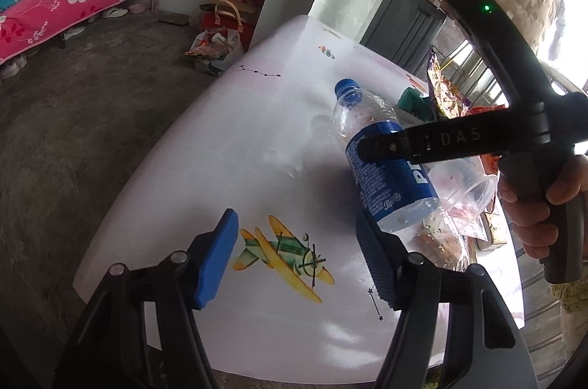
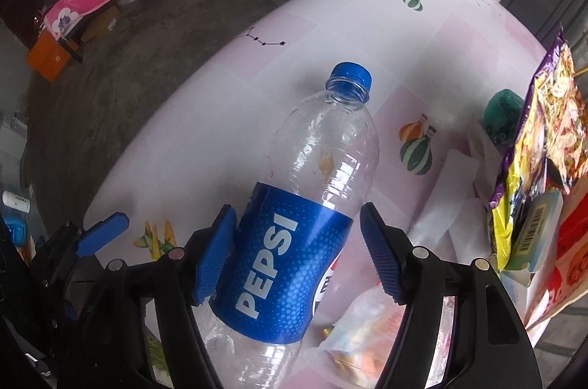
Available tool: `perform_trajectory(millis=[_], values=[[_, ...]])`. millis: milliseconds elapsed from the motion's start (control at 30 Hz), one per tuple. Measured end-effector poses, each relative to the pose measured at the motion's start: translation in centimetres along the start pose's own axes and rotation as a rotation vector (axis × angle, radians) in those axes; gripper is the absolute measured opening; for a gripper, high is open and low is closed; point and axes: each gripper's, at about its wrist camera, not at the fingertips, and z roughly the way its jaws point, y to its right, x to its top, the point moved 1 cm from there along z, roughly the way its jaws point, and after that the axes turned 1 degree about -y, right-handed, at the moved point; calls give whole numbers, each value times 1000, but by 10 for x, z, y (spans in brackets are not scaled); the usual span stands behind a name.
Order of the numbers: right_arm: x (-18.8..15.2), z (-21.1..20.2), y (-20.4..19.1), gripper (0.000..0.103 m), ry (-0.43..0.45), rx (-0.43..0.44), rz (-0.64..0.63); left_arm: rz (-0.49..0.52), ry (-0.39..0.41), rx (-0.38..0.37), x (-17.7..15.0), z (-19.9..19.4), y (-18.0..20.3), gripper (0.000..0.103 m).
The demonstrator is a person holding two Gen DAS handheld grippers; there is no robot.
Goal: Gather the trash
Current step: 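Lift the Pepsi bottle with the right gripper while the left gripper grasps the clear cup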
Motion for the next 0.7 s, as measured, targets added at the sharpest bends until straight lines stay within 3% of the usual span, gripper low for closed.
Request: perform_trajectory(millis=[133,333,567,700], values=[[3,-1,-13,60,27,9,-49,-3,5,14,-1,-2,-2,64],[6,-17,-11,58,122,110,-22,-17,16,34,0,-8,-11,64],[-4,-60,24,56,242,323,119,-43,26,58,3,-11,-23,64],[-26,-92,42,56,315,410,189,-44,20,46,3,-10,-20,64]])
